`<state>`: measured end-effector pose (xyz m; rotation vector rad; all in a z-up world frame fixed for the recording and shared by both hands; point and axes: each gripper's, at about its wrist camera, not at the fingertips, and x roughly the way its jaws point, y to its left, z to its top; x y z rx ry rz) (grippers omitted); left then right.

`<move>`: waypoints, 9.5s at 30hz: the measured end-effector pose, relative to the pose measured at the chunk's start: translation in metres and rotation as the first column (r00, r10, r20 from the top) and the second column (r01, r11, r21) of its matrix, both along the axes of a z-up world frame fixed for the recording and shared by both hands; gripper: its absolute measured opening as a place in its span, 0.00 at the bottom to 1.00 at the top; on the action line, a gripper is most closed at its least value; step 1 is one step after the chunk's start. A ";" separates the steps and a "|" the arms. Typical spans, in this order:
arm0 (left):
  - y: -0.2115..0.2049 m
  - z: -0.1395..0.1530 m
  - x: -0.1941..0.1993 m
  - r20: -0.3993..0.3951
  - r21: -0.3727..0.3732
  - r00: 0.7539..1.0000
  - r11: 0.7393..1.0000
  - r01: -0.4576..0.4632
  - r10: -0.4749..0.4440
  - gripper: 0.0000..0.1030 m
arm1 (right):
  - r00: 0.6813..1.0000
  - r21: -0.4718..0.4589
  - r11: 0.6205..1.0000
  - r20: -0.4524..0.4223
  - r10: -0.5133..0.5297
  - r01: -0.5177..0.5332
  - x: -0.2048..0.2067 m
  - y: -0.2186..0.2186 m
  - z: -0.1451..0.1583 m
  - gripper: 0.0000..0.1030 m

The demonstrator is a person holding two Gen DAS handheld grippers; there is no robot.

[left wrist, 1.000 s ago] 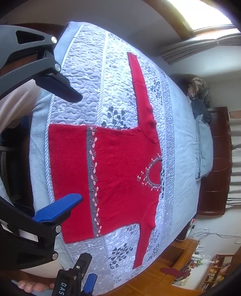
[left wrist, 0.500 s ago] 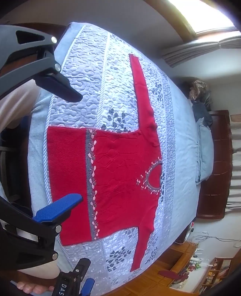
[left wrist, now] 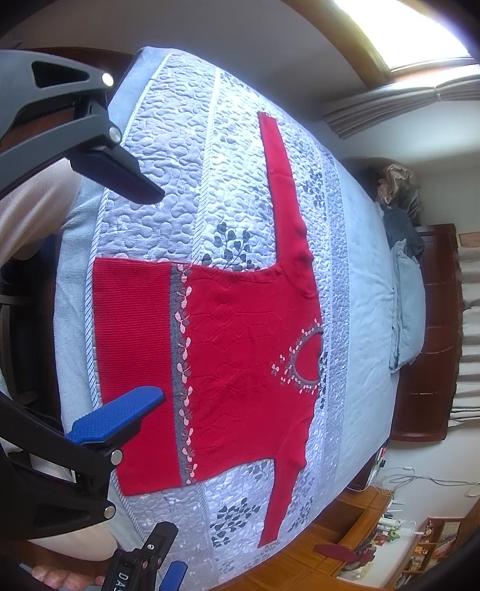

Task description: Fold small clothes

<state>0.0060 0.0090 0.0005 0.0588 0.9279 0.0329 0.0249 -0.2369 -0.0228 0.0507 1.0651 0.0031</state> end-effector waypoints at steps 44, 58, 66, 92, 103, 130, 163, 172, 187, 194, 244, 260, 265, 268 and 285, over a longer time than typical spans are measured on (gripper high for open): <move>-0.002 0.001 0.007 -0.001 0.020 1.000 1.000 -0.005 0.005 0.96 | 1.000 0.004 1.000 -0.007 0.005 -0.005 0.005 -0.004 -0.002 0.97; -0.003 0.000 0.010 -0.005 0.023 1.000 1.000 -0.005 0.005 0.96 | 1.000 0.023 1.000 -0.014 -0.002 0.003 0.009 -0.007 -0.007 0.97; -0.003 -0.008 0.022 -0.023 0.019 1.000 1.000 -0.006 0.006 0.96 | 0.999 0.027 1.000 -0.030 0.012 -0.011 0.019 -0.011 -0.014 0.98; -0.253 -0.060 0.315 -0.050 -0.062 0.996 0.995 0.076 -0.080 0.96 | 0.847 0.104 0.859 -0.260 -0.464 0.502 0.298 -0.510 -0.116 0.97; -0.264 -0.112 0.336 -0.110 0.010 0.992 0.998 0.058 -0.057 0.96 | 0.817 0.154 0.815 -0.268 -0.510 0.559 0.324 -0.554 -0.158 0.70; -0.078 -0.125 0.336 -0.175 0.003 0.975 0.990 -0.138 0.137 0.96 | 0.986 0.171 0.984 -0.149 0.069 -0.043 0.374 -0.178 -0.115 0.10; -0.224 -0.208 0.404 -0.444 -0.449 0.877 0.893 -0.041 -0.183 0.38 | 0.999 0.288 0.958 0.032 -0.016 0.007 0.241 -0.198 -0.144 0.30; -0.194 -0.168 0.400 -0.312 -0.486 0.944 0.872 -0.062 -0.107 0.05 | 0.998 0.255 0.965 0.025 -0.066 0.057 0.242 -0.210 -0.154 0.30; 0.009 -0.123 0.424 -0.107 -0.241 0.980 0.951 -0.191 0.170 0.05 | 0.998 0.308 0.950 -0.038 -0.040 0.050 0.267 -0.199 -0.159 0.30; 0.015 -0.161 0.423 -0.146 -0.250 0.977 0.950 -0.186 0.153 0.05 | 0.977 0.381 0.921 -0.212 -0.005 0.088 0.353 -0.174 -0.171 0.43; 0.392 -0.187 0.364 -0.249 -0.314 0.667 0.593 -0.741 0.702 0.13 | 0.964 0.039 0.993 -0.236 0.122 -0.116 0.351 -0.030 -0.180 0.49; 0.200 -0.076 0.388 0.102 -0.468 0.946 0.854 -0.227 0.307 0.08 | 0.973 0.048 0.989 -0.181 0.143 -0.136 0.324 -0.035 -0.162 0.49; 0.102 -0.066 0.396 0.145 -0.429 0.977 0.900 -0.079 0.155 0.08 | 0.976 0.055 0.987 -0.152 0.154 -0.148 0.310 -0.039 -0.152 0.49; 0.044 -0.074 0.399 0.137 -0.419 0.988 0.908 -0.013 0.077 0.08 | 0.978 0.050 0.987 -0.138 0.157 -0.151 0.302 -0.043 -0.149 0.49; -0.109 -0.179 0.386 -0.143 -0.363 0.964 0.918 0.160 -0.224 0.46 | 0.973 0.052 0.990 -0.184 0.137 -0.130 0.283 -0.063 -0.164 0.52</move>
